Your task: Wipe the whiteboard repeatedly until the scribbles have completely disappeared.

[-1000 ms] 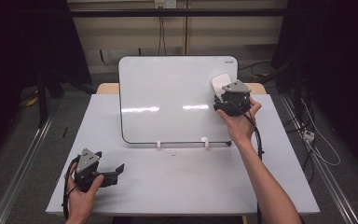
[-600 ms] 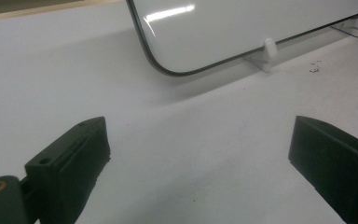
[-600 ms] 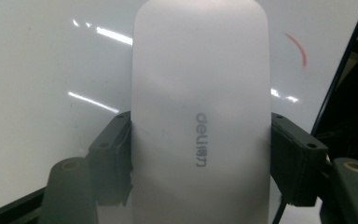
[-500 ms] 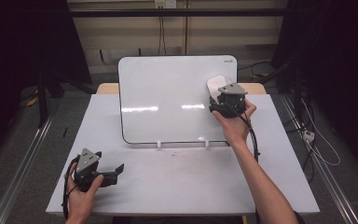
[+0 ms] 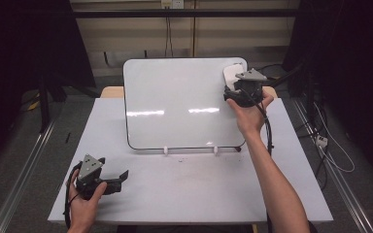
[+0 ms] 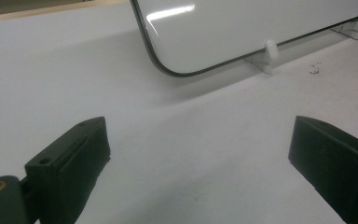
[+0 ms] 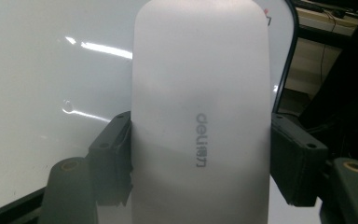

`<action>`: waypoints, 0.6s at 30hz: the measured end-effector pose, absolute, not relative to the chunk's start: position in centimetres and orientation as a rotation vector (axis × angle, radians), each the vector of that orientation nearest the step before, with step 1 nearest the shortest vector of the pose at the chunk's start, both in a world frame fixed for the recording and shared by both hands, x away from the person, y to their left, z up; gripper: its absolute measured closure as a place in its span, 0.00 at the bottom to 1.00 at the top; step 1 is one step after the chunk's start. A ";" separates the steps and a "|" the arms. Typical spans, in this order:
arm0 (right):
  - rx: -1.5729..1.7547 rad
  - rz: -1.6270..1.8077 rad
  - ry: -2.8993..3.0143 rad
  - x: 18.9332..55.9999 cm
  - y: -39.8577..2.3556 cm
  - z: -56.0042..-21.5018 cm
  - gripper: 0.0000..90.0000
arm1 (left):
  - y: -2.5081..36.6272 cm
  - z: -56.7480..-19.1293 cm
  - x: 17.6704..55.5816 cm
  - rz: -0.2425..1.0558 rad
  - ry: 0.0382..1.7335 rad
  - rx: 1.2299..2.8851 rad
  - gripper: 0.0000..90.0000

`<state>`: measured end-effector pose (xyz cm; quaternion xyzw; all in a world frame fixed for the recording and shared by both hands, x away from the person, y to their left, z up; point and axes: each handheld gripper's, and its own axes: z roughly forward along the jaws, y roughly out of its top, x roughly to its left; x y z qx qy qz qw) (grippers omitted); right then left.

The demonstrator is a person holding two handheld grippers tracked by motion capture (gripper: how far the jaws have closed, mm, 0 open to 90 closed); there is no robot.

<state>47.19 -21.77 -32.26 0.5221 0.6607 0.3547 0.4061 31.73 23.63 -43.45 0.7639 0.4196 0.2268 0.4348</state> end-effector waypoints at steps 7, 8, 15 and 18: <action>1.339 0.899 1.654 47.8 -22.0 -31.4 0.35 | 23.6 -43.5 31.7 0.561 1.044 1.901 0.06; 1.338 0.900 1.652 47.9 -22.0 -31.4 0.35 | 23.6 -43.5 31.7 0.563 1.045 1.901 0.06; 1.353 0.902 1.628 48.3 -22.1 -30.9 0.35 | 23.5 -43.5 31.7 0.562 1.040 1.902 0.06; 1.370 0.908 1.618 48.6 -22.3 -30.4 0.35 | 23.6 -43.5 31.7 0.563 1.045 1.901 0.06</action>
